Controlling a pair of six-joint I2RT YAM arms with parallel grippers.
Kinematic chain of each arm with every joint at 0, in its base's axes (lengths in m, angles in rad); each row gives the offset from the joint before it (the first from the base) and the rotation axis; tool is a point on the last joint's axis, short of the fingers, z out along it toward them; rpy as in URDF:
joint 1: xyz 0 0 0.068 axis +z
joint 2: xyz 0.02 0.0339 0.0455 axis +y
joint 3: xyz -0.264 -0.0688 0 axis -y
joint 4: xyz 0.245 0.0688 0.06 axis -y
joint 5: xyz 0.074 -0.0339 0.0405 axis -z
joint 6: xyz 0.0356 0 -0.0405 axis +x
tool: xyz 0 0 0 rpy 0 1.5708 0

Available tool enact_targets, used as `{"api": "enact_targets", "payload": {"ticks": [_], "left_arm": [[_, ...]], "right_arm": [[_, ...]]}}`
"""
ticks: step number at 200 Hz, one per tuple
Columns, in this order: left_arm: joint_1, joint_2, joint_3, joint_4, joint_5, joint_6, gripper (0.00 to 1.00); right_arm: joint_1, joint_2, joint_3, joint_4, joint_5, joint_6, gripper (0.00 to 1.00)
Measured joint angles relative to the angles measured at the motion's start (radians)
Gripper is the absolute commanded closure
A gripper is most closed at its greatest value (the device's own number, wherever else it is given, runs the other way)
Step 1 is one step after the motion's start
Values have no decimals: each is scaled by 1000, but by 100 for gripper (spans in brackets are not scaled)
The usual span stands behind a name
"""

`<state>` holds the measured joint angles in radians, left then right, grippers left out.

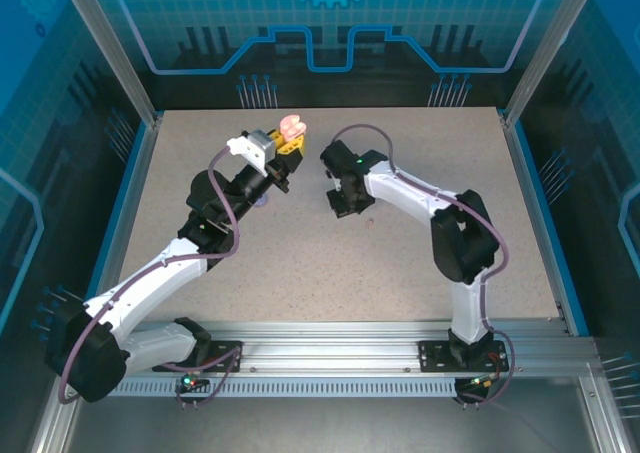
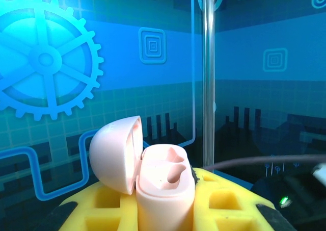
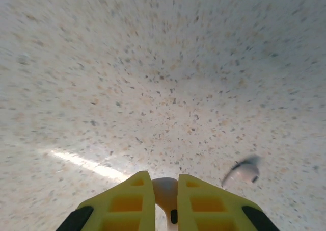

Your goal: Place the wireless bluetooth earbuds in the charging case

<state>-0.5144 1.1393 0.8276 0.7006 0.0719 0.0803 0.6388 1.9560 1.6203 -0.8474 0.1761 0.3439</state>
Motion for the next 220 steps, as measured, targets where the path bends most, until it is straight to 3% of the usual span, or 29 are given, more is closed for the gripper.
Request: {"api": "enact_targets", "payload": {"ticks": [91,143,220], "left_arm": [[-6,-11,21,0,91,40,100],[-40,6,59,0,147,115,100],[-72,83,62,-16,153,128,100]], "right_arm": [[-4,-443,74,41,41,15,86],[-5,-589,107,146,50,-7,85],[10,-702,107,311,-55,-34,84]]}}
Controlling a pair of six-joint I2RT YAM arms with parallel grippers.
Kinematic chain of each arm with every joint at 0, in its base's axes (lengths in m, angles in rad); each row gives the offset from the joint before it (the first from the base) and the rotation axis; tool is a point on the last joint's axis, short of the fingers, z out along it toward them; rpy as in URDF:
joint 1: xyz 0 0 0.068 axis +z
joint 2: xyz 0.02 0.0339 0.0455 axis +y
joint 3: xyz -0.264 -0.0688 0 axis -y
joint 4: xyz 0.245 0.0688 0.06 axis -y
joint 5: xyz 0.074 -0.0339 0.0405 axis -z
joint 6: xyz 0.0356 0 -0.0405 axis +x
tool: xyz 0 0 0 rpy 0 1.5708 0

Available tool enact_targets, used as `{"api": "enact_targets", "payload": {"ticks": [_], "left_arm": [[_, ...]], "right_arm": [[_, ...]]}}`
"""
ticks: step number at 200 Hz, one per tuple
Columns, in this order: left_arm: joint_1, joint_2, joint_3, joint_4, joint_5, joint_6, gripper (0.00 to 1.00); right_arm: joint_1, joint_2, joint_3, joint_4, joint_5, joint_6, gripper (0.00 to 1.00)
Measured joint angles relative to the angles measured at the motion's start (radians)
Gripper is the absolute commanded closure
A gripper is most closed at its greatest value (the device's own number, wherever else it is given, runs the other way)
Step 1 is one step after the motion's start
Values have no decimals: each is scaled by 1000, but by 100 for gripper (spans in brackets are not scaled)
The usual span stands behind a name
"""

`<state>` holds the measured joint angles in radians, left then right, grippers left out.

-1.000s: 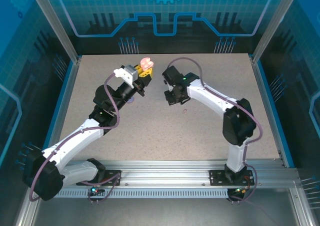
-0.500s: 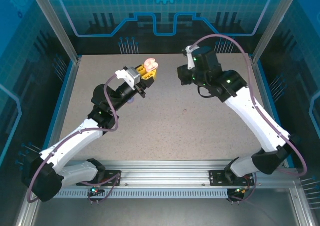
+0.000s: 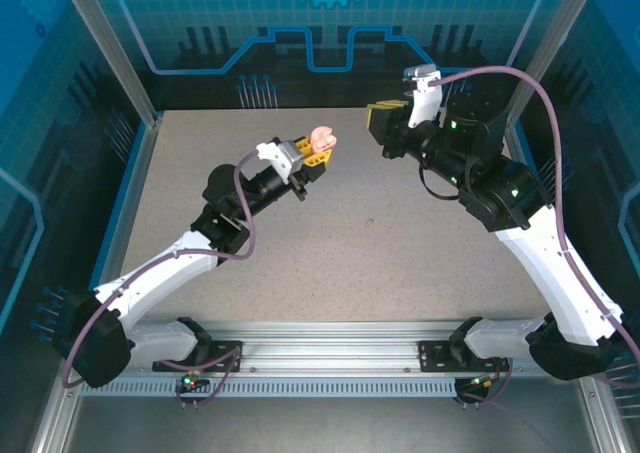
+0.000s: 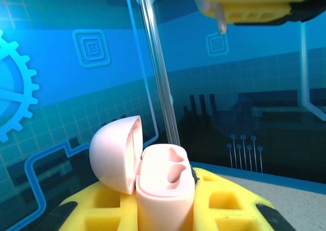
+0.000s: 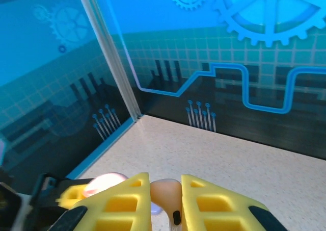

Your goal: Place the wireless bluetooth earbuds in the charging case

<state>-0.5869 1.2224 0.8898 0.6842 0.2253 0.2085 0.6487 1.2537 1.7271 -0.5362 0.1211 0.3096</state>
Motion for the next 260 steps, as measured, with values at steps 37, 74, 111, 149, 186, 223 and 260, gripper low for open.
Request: {"api": "enact_targets", "payload": {"ticks": [37,74,111,149,186,223,260], "left_arm": [[-9,7,0,-3,0,-24,100],[-13,7,0,-6,0,-35,100],[-15,7,7,-19,0,-52,100],[-16,7,16,-34,0,-53,100],[-18,7,18,-37,0,-53,100],[-18,7,18,-37,0,-53,100],[-19,7,18,-37,0,-53,100]], "right_arm": [[16,3,-18,51,-68,-3,84],[38,0,-103,126,-136,-39,84],[63,0,-174,172,-167,-73,84],[65,0,-196,209,-178,-82,84],[65,-1,-209,225,-182,-82,84],[66,-1,-212,233,-182,-82,84],[67,3,-221,244,-184,-78,85]]}}
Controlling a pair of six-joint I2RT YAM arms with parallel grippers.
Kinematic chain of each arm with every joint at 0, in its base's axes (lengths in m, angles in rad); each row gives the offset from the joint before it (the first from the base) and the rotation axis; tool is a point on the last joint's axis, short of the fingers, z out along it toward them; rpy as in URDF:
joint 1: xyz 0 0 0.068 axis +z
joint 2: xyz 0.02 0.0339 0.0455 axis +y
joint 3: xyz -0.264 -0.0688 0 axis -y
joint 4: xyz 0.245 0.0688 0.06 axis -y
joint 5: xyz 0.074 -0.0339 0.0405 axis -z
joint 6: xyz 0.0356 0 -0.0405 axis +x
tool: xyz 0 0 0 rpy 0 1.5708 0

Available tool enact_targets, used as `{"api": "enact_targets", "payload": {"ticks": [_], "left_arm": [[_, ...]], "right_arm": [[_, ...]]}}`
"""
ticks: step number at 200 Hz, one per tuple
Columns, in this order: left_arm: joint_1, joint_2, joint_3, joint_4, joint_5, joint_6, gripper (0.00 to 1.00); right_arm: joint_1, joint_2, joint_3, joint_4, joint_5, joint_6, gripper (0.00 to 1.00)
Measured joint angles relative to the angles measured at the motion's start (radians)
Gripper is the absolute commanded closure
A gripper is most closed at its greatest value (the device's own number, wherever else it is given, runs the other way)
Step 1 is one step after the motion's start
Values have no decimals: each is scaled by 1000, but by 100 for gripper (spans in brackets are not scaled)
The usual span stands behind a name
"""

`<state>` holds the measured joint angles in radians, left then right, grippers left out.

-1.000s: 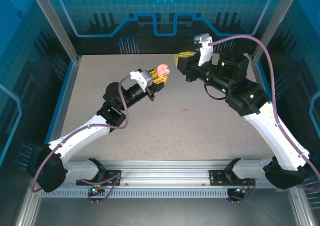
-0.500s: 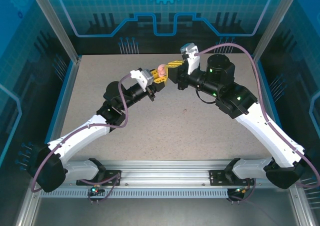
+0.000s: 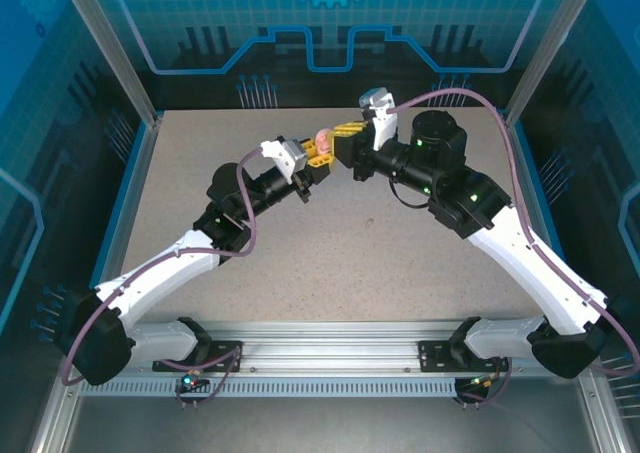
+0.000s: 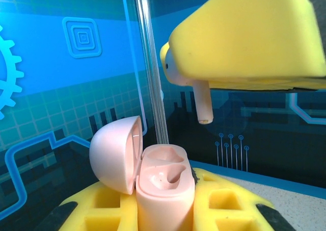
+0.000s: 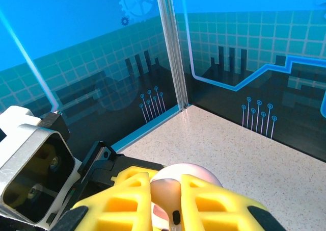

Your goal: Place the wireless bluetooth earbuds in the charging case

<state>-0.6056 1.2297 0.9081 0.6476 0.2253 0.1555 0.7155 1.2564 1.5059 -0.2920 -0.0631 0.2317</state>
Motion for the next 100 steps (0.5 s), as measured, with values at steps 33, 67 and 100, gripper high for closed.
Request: {"api": "enact_targets", "payload": {"ticks": [33,67,100], "left_arm": [[-2,0,0,0,0,0,100],[-5,0,0,0,0,0,100],[-6,0,2,0,0,0,100]], "right_arm": [[0,14,0,9,-2,4,85],[0,27,-3,12,-6,12,86],[0,29,-16,17,-9,15,86]]}}
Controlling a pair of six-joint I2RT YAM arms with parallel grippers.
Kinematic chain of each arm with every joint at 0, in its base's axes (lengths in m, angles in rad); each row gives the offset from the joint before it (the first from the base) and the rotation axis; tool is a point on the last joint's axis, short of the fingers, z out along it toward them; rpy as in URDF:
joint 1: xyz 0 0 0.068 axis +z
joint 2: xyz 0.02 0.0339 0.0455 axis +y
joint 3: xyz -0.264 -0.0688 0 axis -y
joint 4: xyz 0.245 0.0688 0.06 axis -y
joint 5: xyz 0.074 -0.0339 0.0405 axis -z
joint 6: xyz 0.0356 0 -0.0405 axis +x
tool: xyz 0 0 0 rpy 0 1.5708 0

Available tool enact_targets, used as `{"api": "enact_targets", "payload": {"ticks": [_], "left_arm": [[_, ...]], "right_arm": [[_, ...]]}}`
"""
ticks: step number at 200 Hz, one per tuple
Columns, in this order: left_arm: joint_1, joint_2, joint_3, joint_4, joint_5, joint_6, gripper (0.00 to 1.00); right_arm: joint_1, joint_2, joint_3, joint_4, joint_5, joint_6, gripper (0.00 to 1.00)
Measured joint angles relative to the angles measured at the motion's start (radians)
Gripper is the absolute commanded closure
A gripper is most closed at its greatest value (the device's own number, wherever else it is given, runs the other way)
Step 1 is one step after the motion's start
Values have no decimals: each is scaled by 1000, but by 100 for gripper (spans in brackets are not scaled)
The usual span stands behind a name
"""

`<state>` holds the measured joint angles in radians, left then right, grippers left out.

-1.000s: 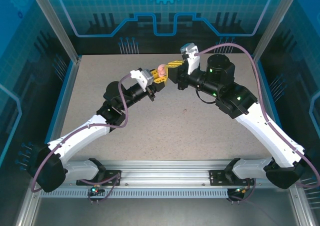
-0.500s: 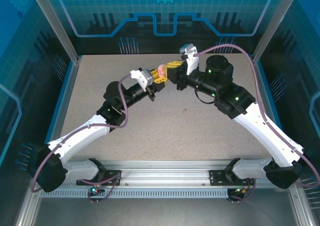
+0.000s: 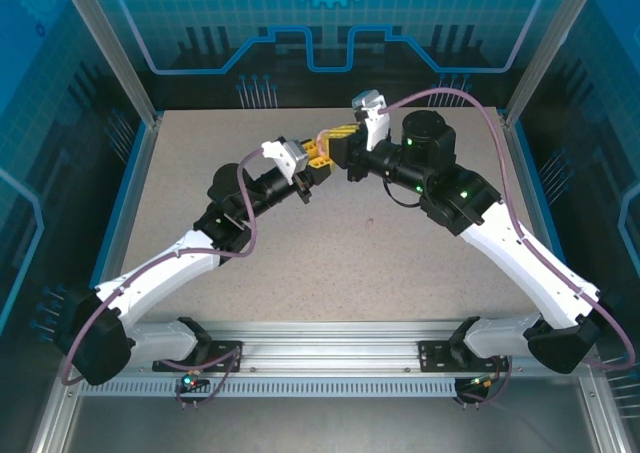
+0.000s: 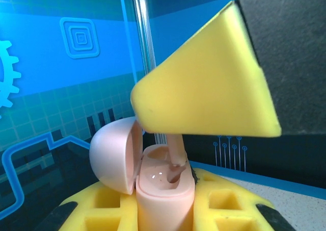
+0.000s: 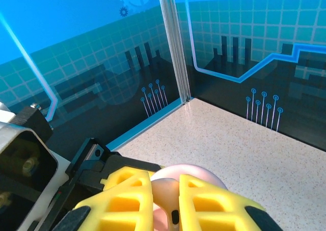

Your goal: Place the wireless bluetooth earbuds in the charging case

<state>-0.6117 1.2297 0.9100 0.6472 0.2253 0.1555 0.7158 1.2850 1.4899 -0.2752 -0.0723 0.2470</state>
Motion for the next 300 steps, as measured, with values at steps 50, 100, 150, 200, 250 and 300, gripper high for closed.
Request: {"api": "enact_targets", "payload": {"ticks": [50,100,150,200,250,300], "left_arm": [[-1,0,4,-14,0,0,100],[-1,0,4,-16,-2,1,100],[-1,0,4,-43,-3,0,100],[-1,1,4,-44,-4,0,100],[-1,10,3,-21,-23,-23,100],[-1,19,-7,0,-38,-30,100]], "right_arm": [[3,0,-20,6,4,4,87],[3,0,-24,7,5,3,87],[3,-7,-55,13,5,4,84],[4,-8,-55,6,4,14,68],[4,-5,-30,-18,12,50,46],[3,-2,28,-35,23,76,29]]}}
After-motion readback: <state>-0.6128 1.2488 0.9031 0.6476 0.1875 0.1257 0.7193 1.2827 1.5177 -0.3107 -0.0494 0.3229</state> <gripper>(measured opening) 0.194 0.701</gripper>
